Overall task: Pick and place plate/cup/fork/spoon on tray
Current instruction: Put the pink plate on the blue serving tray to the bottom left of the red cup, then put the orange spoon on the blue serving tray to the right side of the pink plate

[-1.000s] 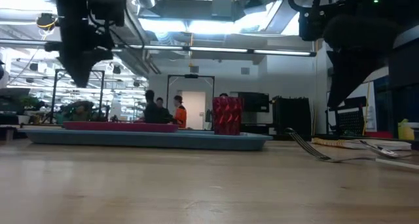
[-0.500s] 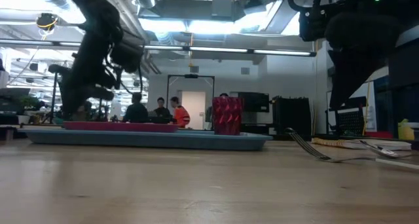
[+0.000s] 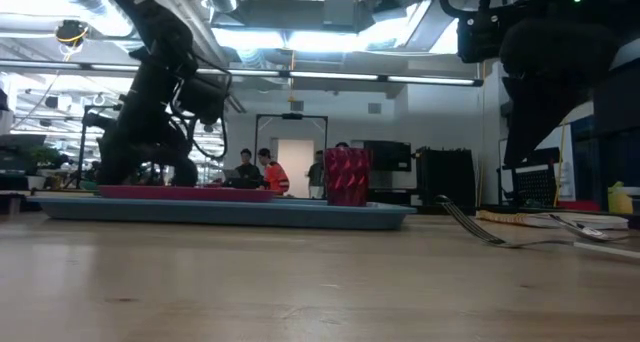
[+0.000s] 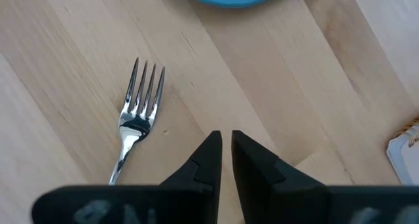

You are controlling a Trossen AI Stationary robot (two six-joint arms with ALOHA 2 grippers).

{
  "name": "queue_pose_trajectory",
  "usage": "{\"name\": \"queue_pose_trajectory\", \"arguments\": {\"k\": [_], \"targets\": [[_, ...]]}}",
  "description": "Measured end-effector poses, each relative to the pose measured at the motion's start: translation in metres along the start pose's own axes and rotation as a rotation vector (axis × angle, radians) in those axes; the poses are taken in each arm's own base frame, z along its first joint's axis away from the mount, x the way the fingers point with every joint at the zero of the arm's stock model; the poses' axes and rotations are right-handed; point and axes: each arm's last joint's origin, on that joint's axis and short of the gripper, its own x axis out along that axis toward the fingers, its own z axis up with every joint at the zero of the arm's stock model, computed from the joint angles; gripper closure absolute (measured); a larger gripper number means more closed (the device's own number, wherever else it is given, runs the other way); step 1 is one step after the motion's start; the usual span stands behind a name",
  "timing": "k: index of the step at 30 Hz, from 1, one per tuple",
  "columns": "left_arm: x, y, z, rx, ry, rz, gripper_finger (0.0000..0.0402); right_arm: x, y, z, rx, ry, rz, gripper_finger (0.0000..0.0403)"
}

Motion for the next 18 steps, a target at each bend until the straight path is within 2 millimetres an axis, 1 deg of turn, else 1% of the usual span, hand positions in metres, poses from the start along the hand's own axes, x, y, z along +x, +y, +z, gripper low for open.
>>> {"name": "queue_pose_trajectory", "arguments": {"k": [12, 15, 18], "targets": [[-0.005, -0.014, -0.007, 0.069, -0.034, -0.03, 0.0389, 0.0, 0.0, 0.0, 0.0, 0.0, 0.0, 0.0361], [-0.016, -0.014, -0.008, 0.094, -0.008, -0.008, 0.0394, 0.0, 0.0, 0.0, 0.0, 0.0, 0.0, 0.0361], [-0.036, -0.015, -0.008, 0.109, -0.019, 0.03, 0.0399, 0.0, 0.0, 0.0, 0.0, -0.001, 0.0, 0.0361]]}}
